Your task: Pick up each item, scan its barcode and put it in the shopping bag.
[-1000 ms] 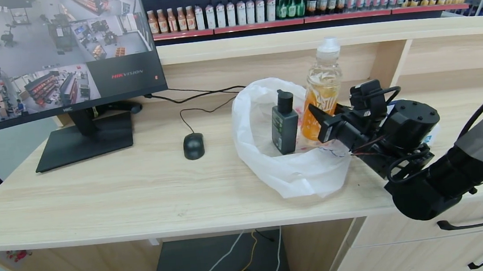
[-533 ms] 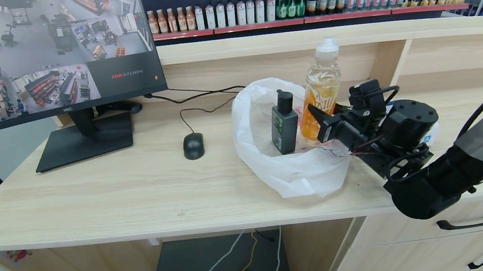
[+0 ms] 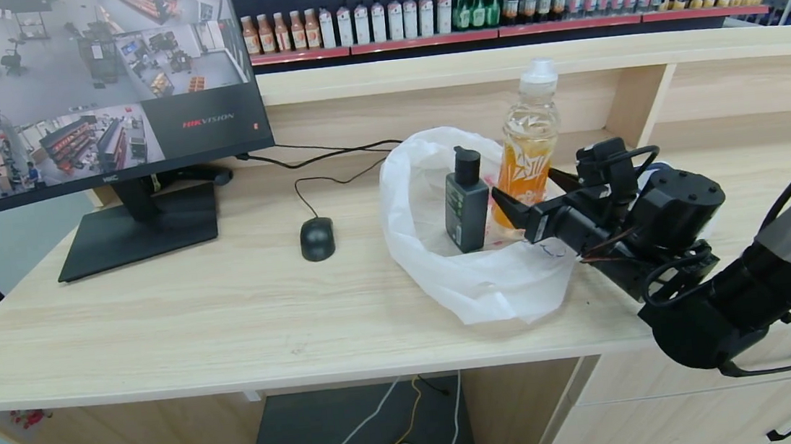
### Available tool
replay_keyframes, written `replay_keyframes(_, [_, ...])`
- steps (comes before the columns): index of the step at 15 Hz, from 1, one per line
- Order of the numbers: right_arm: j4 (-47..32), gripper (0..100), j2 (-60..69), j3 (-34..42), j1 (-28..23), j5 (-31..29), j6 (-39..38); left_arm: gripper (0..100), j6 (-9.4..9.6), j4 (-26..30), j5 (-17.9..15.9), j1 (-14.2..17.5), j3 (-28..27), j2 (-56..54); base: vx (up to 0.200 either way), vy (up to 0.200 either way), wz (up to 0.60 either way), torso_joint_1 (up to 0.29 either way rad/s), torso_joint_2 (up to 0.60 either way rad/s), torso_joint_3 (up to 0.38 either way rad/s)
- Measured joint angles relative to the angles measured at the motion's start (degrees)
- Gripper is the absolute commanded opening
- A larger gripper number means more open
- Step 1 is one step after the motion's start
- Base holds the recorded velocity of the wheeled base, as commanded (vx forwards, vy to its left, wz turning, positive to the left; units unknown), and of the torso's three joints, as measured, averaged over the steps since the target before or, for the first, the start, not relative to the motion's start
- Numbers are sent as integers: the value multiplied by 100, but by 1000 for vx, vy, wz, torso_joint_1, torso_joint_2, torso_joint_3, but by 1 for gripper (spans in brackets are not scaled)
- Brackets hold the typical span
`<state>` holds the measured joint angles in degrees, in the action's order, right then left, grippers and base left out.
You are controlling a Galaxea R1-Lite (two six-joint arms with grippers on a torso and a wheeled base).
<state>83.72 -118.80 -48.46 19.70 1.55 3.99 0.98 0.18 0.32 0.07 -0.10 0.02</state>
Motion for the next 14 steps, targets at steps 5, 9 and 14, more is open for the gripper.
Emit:
replay_keyframes(5, [11,100,669,719,-35,0,-22,100,0,0,0,0,0,0,0,0,0,0,0,0])
replay_keyframes(9, [13,100,1506,1447,-176,11,-33,100,0,0,1,-5,0,0,0,0,0,0,0,0])
replay_keyframes(14, [-71,100,2950,2614,-223,50,-24,100,0,6,0,0,0,0,0,0,0,0,0,0])
